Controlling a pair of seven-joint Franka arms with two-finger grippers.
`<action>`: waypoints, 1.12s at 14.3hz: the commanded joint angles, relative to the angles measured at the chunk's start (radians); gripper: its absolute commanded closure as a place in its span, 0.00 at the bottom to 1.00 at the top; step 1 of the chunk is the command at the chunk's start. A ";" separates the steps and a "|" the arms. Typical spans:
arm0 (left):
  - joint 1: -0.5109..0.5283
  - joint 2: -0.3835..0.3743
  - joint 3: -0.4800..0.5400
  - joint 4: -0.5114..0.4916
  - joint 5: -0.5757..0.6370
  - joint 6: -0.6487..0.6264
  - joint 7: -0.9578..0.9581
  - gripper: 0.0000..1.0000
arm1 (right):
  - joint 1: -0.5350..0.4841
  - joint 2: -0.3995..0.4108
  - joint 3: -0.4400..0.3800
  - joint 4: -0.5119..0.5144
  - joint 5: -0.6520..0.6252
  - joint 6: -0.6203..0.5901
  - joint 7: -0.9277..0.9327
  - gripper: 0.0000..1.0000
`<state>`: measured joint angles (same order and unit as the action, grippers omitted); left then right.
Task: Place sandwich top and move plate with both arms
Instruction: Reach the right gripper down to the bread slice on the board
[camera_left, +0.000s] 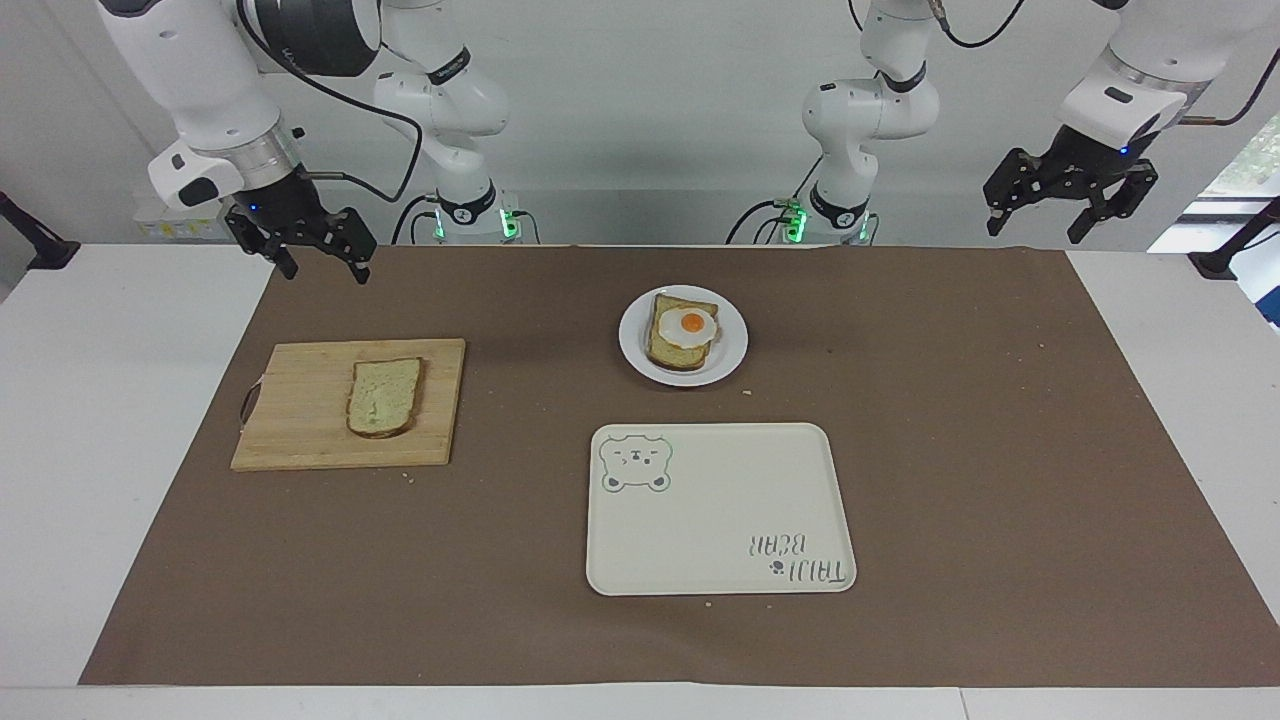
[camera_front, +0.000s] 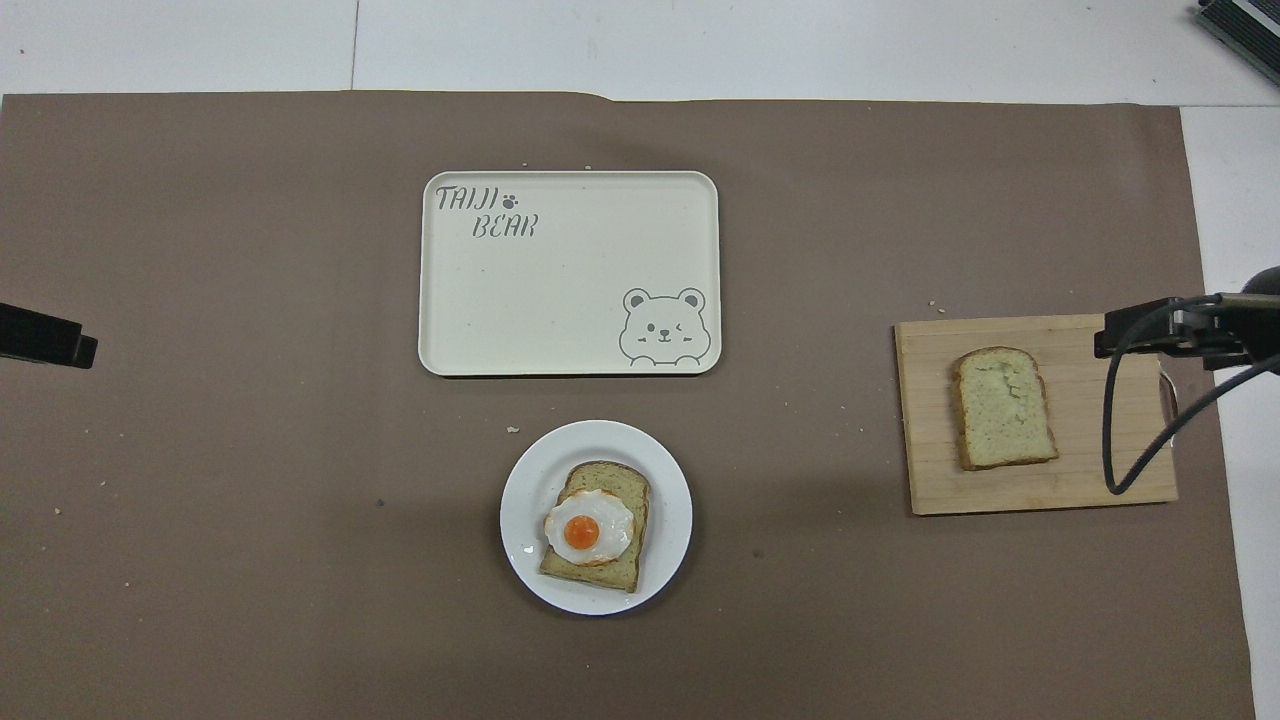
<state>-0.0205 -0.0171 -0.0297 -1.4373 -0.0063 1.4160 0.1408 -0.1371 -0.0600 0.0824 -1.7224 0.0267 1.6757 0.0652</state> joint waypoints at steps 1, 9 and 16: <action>0.002 -0.014 -0.001 -0.006 0.009 -0.012 -0.009 0.00 | -0.019 -0.034 0.007 -0.114 0.002 0.091 -0.018 0.00; 0.002 -0.014 -0.001 -0.006 0.009 -0.012 -0.009 0.00 | -0.099 0.066 0.002 -0.345 0.013 0.379 -0.169 0.00; 0.002 -0.014 -0.001 -0.006 0.009 -0.012 -0.009 0.00 | -0.114 0.140 0.002 -0.442 0.127 0.541 -0.238 0.00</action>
<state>-0.0205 -0.0171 -0.0297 -1.4373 -0.0063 1.4160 0.1408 -0.2310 0.0874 0.0780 -2.1294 0.1180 2.1857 -0.1279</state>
